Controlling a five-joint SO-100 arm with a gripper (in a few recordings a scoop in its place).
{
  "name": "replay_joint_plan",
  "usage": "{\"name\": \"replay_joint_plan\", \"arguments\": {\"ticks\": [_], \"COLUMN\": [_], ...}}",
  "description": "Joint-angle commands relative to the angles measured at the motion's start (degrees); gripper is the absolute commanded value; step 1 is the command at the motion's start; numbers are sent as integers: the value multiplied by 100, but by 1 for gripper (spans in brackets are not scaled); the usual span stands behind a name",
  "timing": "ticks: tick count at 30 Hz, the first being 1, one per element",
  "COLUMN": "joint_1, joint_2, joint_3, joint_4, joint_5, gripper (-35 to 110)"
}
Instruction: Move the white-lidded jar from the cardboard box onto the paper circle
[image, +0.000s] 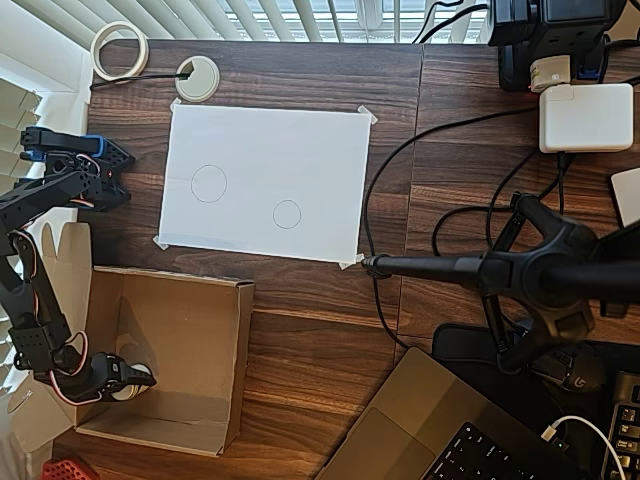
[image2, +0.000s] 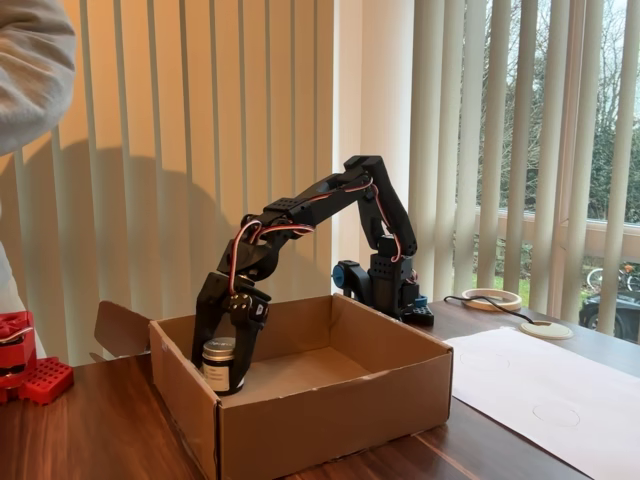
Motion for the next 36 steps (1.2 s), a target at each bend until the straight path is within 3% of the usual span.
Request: {"name": "replay_joint_plan", "arguments": {"ticks": [1, 9, 17, 36], "joint_1": [123, 114, 44, -721], "joint_2": [237, 246, 466, 1802], "joint_3": [-132, -141, -255, -1055], "joint_4": [105, 105, 132, 1477], "joint_5": [-114, -123, -35, 580], "gripper": [27, 24, 11, 6]}}
